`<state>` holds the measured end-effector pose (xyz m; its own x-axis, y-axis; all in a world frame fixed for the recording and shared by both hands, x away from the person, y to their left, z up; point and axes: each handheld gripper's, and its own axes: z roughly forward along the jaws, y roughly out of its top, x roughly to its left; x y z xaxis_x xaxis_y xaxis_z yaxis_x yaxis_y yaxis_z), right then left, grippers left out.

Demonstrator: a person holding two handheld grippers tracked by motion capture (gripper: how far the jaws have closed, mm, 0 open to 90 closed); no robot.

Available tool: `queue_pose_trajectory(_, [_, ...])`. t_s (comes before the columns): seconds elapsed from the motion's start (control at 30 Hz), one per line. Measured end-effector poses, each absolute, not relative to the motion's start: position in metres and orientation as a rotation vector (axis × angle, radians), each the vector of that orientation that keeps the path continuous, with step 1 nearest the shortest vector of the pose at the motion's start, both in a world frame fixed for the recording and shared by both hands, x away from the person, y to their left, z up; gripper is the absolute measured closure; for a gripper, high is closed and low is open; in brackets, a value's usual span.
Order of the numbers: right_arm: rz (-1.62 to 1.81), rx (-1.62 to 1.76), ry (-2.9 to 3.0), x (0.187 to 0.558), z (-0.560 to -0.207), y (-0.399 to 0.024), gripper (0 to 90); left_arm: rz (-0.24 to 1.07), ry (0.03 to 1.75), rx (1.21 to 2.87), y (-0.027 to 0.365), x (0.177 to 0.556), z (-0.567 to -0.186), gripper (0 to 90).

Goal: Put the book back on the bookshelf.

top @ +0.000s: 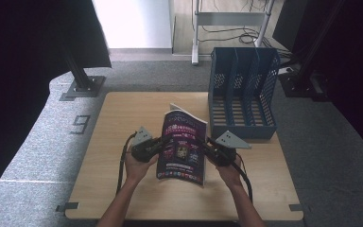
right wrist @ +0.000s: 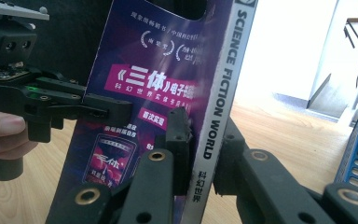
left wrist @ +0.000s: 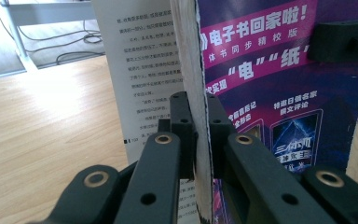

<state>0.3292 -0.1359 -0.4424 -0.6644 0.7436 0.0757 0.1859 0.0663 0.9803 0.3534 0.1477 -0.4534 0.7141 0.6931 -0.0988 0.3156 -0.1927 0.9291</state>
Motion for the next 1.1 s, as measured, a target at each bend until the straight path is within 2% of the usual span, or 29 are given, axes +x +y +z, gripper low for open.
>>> queue_pose_trajectory(0.27, [1.638,0.869,1.872,0.328,-0.435,-0.138,78.8,0.461,0.761,1.781,0.146,0.355,-0.44,86.0])
queue_pose_trajectory(0.53, [1.66,0.865,1.886,0.321,-0.442,-0.142,80.5,0.414,0.774,1.759,0.151,0.345,-0.453,84.9])
queue_pose_trajectory(0.67, [1.686,0.842,1.891,0.311,-0.442,-0.143,81.0,0.4,0.768,1.751,0.157,0.338,-0.455,80.4])
queue_pose_trajectory(0.77, [1.688,0.809,1.896,0.303,-0.442,-0.143,81.1,0.397,0.767,1.759,0.16,0.337,-0.456,73.5])
queue_pose_trajectory(0.87, [1.692,0.786,1.899,0.298,-0.442,-0.142,81.1,0.415,0.784,1.773,0.161,0.339,-0.457,62.6])
queue_pose_trajectory(0.9, [1.7,0.775,1.903,0.296,-0.442,-0.142,81.2,0.417,0.789,1.779,0.161,0.34,-0.458,53.9])
queue_pose_trajectory(0.93, [1.7,0.775,1.903,0.296,-0.442,-0.142,81.2,0.42,0.795,1.787,0.16,0.342,-0.458,53.9])
queue_pose_trajectory(1.1, [1.7,0.726,1.926,0.29,-0.442,-0.14,81.2,0.429,0.807,1.802,0.156,0.349,-0.458,34.4])
